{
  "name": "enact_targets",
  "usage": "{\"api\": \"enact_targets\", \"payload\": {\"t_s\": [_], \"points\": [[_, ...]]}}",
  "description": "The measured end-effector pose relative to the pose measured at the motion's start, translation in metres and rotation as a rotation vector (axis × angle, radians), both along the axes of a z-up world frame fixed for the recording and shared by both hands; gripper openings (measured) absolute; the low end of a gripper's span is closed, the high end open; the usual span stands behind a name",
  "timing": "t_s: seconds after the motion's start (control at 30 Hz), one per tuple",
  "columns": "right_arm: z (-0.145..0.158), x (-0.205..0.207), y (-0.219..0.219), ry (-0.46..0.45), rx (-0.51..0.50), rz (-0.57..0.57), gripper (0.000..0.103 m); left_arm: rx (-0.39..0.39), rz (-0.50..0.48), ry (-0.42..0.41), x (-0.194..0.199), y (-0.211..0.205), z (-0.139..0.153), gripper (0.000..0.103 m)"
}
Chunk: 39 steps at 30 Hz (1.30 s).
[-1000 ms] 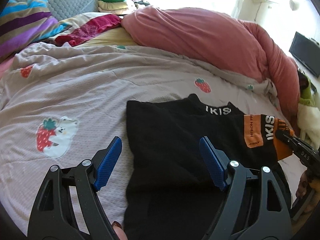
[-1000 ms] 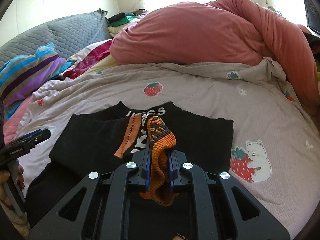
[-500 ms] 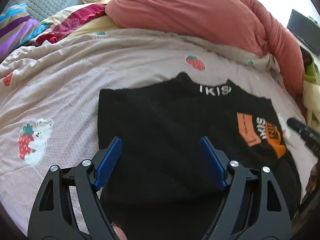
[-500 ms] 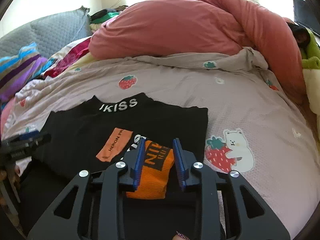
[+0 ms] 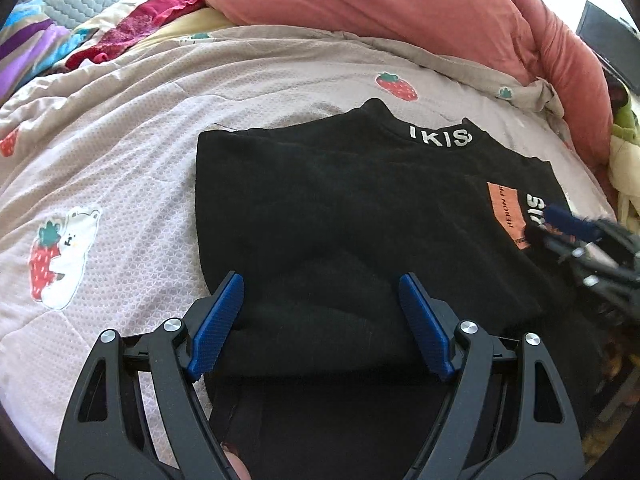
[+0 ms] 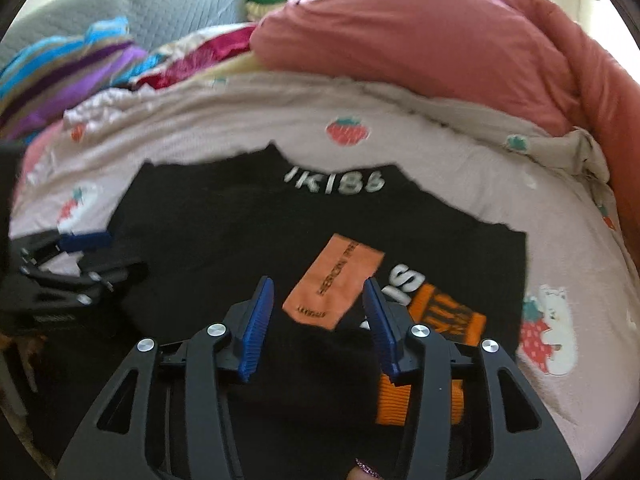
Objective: Fold small clothes
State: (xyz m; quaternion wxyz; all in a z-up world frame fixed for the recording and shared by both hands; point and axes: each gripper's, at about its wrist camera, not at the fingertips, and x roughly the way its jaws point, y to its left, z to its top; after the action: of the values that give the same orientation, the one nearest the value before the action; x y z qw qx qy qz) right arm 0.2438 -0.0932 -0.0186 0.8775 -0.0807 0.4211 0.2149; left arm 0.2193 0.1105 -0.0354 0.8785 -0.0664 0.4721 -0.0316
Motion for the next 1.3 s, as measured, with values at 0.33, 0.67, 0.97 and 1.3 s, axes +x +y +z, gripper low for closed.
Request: {"api": "enact_targets", "payload": {"t_s": [0.33, 0.67, 0.97, 1.3], "points": [[-0.026, -0.003, -0.023, 0.077, 0.018, -0.026, 0.042, -0.009, 0.003, -0.004, -0.002, 0.002, 0.001, 0.072], [-0.015, -0.013, -0.023, 0.054, 0.041, -0.052, 0.048, -0.023, 0.015, -0.013, -0.006, 0.002, 0.003, 0.072], [-0.007, -0.024, -0.026, 0.046, 0.073, -0.061, 0.056, -0.028, 0.012, -0.021, -0.011, -0.001, 0.008, 0.072], [0.0, -0.031, -0.029, 0.042, 0.097, -0.068, 0.057, -0.038, 0.01, -0.041, -0.02, -0.002, 0.016, 0.072]]}}
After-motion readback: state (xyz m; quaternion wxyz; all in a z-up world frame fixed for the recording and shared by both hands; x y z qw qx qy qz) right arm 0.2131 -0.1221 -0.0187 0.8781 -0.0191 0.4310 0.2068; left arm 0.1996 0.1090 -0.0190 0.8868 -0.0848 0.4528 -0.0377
